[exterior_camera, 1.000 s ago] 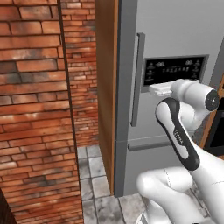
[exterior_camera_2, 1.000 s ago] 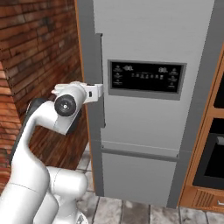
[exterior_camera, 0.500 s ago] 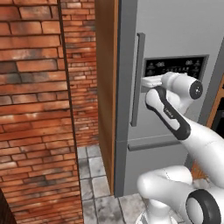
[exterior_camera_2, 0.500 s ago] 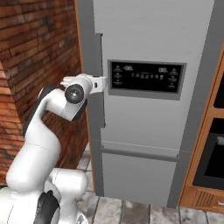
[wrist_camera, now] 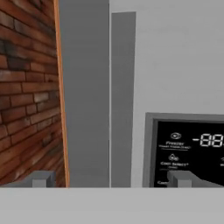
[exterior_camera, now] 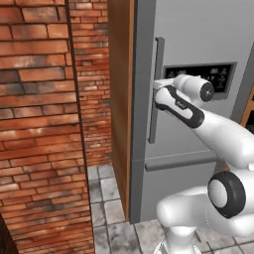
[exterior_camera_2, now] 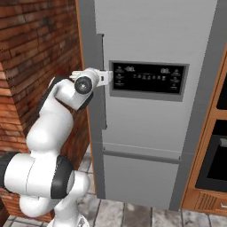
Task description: Retrieve the steak from the fridge and place it on the saucepan with marinade on the stove.
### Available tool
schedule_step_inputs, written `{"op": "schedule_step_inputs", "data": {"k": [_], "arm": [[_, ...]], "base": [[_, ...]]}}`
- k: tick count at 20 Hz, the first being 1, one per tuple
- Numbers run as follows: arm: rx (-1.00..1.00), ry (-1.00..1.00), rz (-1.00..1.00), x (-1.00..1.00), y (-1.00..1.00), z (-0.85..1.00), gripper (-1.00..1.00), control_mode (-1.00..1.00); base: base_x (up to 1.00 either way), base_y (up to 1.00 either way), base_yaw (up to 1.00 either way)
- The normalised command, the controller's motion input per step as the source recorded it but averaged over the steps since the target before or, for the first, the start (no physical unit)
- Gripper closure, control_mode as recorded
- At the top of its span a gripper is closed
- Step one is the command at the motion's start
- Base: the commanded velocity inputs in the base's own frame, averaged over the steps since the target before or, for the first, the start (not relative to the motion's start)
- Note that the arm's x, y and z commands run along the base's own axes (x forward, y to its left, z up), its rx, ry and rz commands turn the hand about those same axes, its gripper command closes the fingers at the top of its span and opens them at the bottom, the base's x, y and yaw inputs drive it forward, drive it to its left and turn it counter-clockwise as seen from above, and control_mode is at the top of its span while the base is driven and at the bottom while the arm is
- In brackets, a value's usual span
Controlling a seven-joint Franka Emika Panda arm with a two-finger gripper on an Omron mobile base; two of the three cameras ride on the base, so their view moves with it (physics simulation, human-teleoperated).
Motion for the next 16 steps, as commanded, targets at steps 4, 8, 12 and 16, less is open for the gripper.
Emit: {"op": "schedule_step_inputs", "data": {"k": [4, 8, 12, 16], "arm": [[0.00, 0.00, 0.00, 0.65, -0.14, 0.00, -1.00, -1.00], [0.00, 0.00, 0.00, 0.63, -0.14, 0.00, -1.00, -1.00], [0.00, 0.00, 0.00, 0.63, -0.11, 0.00, -1.00, -1.00], [0.00, 0.00, 0.00, 0.62, -0.05, 0.00, -1.00, -1.00]], "base": [[0.00, 0.00, 0.00], [0.00, 0.00, 0.00], [0.00, 0.00, 0.00], [0.00, 0.00, 0.00]]}}
